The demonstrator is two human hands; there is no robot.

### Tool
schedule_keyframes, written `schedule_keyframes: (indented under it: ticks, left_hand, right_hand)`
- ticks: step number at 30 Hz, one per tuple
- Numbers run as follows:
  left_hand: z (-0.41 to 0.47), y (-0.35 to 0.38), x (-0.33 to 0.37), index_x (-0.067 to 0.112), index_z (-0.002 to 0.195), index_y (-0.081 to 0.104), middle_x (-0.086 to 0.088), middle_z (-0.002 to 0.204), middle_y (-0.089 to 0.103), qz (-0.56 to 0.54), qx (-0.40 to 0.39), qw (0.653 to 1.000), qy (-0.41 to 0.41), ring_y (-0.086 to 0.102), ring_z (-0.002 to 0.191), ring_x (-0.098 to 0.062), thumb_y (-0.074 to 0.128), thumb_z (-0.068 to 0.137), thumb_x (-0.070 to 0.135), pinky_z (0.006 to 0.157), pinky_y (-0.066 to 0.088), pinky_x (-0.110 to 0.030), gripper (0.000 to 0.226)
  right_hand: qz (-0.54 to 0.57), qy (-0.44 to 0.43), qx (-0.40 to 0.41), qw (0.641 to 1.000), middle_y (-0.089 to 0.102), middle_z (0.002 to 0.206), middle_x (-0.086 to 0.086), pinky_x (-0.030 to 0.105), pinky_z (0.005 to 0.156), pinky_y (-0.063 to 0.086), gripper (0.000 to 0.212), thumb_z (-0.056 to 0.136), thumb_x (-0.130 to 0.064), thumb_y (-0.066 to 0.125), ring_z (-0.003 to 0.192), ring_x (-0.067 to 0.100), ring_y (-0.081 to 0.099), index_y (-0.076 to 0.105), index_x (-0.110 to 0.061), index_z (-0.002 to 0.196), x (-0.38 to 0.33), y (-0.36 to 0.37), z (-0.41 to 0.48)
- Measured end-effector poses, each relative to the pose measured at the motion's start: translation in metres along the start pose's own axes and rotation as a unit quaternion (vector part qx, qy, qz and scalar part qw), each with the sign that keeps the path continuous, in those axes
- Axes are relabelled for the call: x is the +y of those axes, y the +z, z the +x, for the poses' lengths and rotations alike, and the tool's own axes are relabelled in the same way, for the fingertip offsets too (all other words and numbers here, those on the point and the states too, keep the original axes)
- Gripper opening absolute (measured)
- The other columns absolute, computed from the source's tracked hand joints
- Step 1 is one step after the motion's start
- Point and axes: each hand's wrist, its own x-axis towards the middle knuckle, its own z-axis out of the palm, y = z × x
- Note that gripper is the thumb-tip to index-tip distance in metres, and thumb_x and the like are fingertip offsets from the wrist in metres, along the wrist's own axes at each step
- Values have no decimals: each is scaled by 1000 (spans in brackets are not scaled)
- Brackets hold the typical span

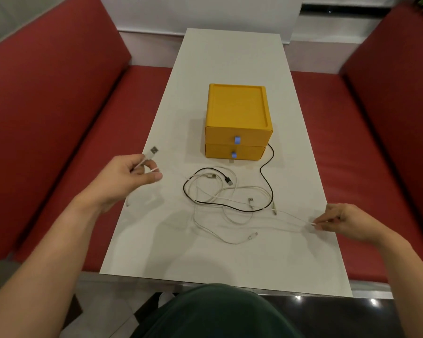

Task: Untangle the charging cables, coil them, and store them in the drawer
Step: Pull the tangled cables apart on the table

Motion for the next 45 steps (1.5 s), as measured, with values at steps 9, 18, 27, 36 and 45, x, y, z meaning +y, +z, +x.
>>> schedule_keyframes:
  ticks: [9, 18, 27, 36, 45]
  left_hand:
    - [-33, -19, -11, 17, 87, 77, -1, 62, 24, -210, 17, 977, -30, 23, 53, -8, 74, 83, 62, 49, 25, -20, 45]
    - [-38, -41, -41, 18, 99, 64, 6, 62, 41, -447, 268, 851, -62, 39, 52, -7, 39, 110, 33, 57, 43, -22, 31]
    - [-30, -2, -56, 17, 107, 53, -9, 101, 76, -345, 253, 894, -132, 70, 82, -22, 39, 112, 20, 76, 61, -41, 15]
    - [-34, -4, -57, 16, 105, 57, -7, 99, 79, -374, 234, 886, -143, 72, 70, -18, 46, 111, 22, 66, 63, -35, 14]
    - [-26, -16, -73, 8, 119, 54, -9, 98, 72, -380, 295, 854, -195, 72, 77, -19, 46, 110, 18, 74, 63, -37, 15]
  right_hand:
    - [-70, 125, 20, 989, 58, 94, -39, 38, 85, 32, 39, 86, -43, 80, 91, -2, 56, 63, -74, 69, 25, 13, -4]
    - [-135, 233, 130, 954, 60, 91, -30, 45, 112, 22, 26, 88, -52, 74, 100, 8, 53, 60, -67, 73, 31, 14, -7]
    - [-224, 204, 133, 944, 52, 147, -1, 51, 106, 36, 63, 82, -10, 63, 129, 31, 46, 59, -33, 141, -48, 25, 10]
    - [-30, -131, 98, 986, 47, 154, 1, 44, 112, 40, 67, 99, -49, 60, 139, 25, 42, 38, -24, 157, -221, 119, 61]
    - [15, -123, 95, 988, 74, 99, -6, 43, 78, 54, 31, 107, -50, 45, 96, 20, 67, 66, -30, 117, -227, 111, 67]
